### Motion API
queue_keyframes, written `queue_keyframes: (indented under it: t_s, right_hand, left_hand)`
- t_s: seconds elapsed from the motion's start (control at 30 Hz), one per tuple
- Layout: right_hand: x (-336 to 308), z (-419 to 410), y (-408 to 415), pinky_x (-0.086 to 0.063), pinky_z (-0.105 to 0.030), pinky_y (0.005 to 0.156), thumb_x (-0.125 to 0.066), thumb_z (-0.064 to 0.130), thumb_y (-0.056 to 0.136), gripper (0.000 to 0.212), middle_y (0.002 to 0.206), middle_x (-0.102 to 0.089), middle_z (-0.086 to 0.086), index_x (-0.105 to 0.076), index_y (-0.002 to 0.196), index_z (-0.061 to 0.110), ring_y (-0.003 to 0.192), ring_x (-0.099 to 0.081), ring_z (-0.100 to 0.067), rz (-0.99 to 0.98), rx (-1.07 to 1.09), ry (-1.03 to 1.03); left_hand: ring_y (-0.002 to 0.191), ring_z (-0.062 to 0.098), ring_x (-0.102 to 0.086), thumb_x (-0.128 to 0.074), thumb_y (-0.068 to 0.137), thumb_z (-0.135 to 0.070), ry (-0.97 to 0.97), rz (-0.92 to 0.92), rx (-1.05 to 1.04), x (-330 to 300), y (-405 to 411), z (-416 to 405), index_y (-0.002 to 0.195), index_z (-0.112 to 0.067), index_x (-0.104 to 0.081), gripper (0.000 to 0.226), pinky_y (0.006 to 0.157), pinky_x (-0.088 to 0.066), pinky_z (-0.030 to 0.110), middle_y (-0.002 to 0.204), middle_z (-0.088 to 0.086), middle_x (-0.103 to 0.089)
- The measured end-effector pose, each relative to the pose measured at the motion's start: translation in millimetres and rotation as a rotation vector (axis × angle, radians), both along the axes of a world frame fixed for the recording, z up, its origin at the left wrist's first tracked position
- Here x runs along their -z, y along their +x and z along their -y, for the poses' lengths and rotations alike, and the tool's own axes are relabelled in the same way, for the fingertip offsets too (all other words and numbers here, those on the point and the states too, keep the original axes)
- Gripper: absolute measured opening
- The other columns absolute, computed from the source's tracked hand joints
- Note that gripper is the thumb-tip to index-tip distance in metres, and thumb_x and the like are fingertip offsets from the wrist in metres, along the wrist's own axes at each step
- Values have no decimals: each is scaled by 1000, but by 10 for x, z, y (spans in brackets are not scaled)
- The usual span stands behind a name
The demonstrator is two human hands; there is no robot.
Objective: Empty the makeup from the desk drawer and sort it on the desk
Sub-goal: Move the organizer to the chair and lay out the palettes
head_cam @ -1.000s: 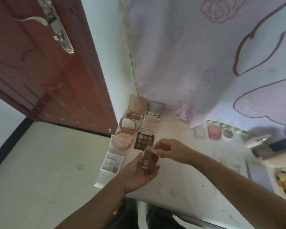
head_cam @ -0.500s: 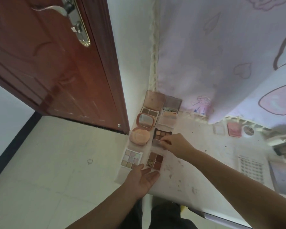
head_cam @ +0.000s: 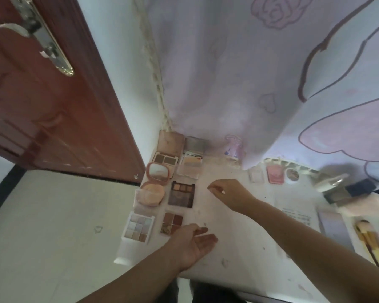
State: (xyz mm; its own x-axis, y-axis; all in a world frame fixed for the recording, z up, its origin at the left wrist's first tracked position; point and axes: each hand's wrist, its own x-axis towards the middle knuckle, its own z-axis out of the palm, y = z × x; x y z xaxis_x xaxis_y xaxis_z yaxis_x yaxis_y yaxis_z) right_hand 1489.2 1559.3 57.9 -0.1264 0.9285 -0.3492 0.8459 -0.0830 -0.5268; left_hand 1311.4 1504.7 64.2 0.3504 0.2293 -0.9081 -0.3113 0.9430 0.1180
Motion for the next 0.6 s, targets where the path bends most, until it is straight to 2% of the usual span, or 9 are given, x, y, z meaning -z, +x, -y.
queue_keyframes:
  t_s: [0.07, 0.13, 0.27, 0.33, 0.43, 0.6]
  right_hand:
    - [-29, 28, 334, -49, -33, 91, -47, 26, 96, 27, 109, -69, -1, -68, 109, 15, 100, -62, -19, 19, 87, 4]
    - [-42, 57, 694, -48, -33, 93, -47, 25, 96, 27, 113, -68, -1, -67, 112, 16, 102, -62, -19, 89, 145, 3]
    - [34, 50, 1271, -43, -30, 98, -44, 24, 97, 29, 126, -58, 0, -61, 120, 19, 117, -53, -19, 253, 147, -4]
    - [103, 1, 1417, -39, -34, 104, -46, 26, 96, 30, 134, -50, 1, -58, 123, 21, 128, -43, -20, 282, 124, 15]
    - [215, -95, 1473, -24, -39, 114, -51, 27, 93, 37, 146, -38, -2, -51, 129, 19, 136, -34, -25, 360, -11, 53]
    - [321, -201, 1440, -24, -33, 108, -50, 29, 92, 38, 136, -47, -6, -46, 127, 13, 125, -45, -25, 420, -115, 128]
  left_hand:
    - [95, 37, -59, -42, 96, -5, 56, 5, 72, 11, 348, -128, 100, 6, -55, 17, 91, -49, 44, 102, 27, -61]
    - [86, 32, -58, -38, 97, -6, 117, -6, 136, 32, 731, -281, 96, 3, -54, 18, 84, -49, 41, 95, 23, -61]
    - [75, 25, -54, -38, 98, -7, 245, -83, 177, 37, 1412, -616, 91, -2, -52, 17, 72, -47, 36, 85, 16, -55]
    - [71, 22, -51, -39, 97, -5, 291, -146, 158, 57, 1644, -756, 83, -4, -52, 19, 74, -46, 36, 79, 13, -52]
    - [69, 19, -47, -41, 94, -3, 344, -220, 153, 114, 1852, -902, 77, -7, -53, 21, 83, -44, 37, 75, 10, -49]
    - [77, 16, -53, -43, 93, -3, 379, -228, 136, 131, 1938, -993, 82, -11, -59, 21, 87, -42, 35, 80, 6, -58]
